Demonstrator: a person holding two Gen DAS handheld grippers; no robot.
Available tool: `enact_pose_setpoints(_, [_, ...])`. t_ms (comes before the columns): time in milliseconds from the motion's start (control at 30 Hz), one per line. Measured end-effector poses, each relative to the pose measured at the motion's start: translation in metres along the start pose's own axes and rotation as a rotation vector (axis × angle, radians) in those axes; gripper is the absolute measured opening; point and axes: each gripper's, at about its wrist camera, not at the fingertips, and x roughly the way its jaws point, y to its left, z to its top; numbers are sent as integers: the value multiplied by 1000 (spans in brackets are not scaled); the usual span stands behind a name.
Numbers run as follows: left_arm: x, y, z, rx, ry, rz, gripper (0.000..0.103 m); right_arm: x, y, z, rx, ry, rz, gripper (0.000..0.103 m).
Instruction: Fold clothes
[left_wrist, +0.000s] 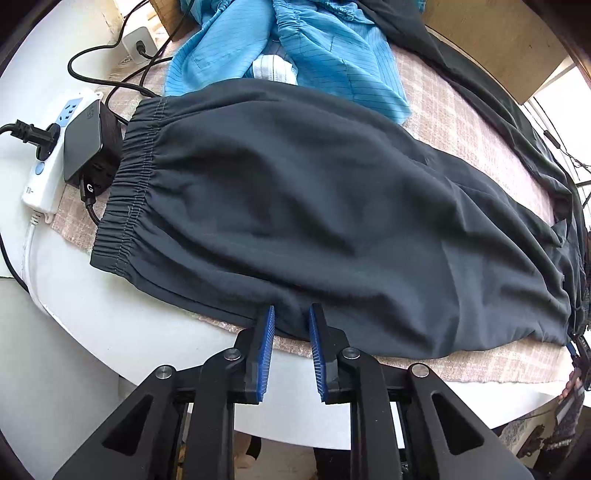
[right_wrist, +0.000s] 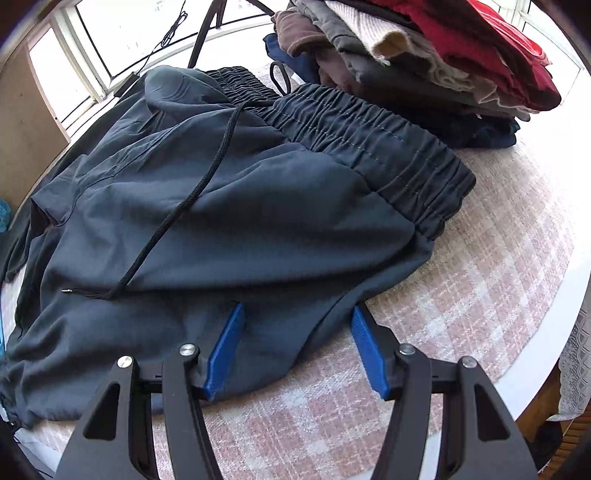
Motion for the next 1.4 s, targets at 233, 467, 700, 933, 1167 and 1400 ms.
enact_pose_setpoints(233, [4,-7,-11,36,-20,27,1,0,17,5,-114,-51,-4,30])
enact_pose_setpoints(467, [-10,3,-27,-6,-90,-44,0,-3,13,7,-117,-61,66,8])
enact_pose_setpoints(700, [-69,41,29,-62,-211,-104,0,-51,-14,11,45,-138,244,6])
enact_pose_setpoints(933, [-85,39,129,24,-277,-109,0,-85,21,53,-59,-228,222,6])
enact_pose_setpoints(1167, [-29,51,83,-65,-71,-130,1,-68,37,51,-127,-188,154,6])
enact_pose_setpoints(1400, [6,43,68,-119,-5,-114,25,-59,44,49,-187,-153,117,6])
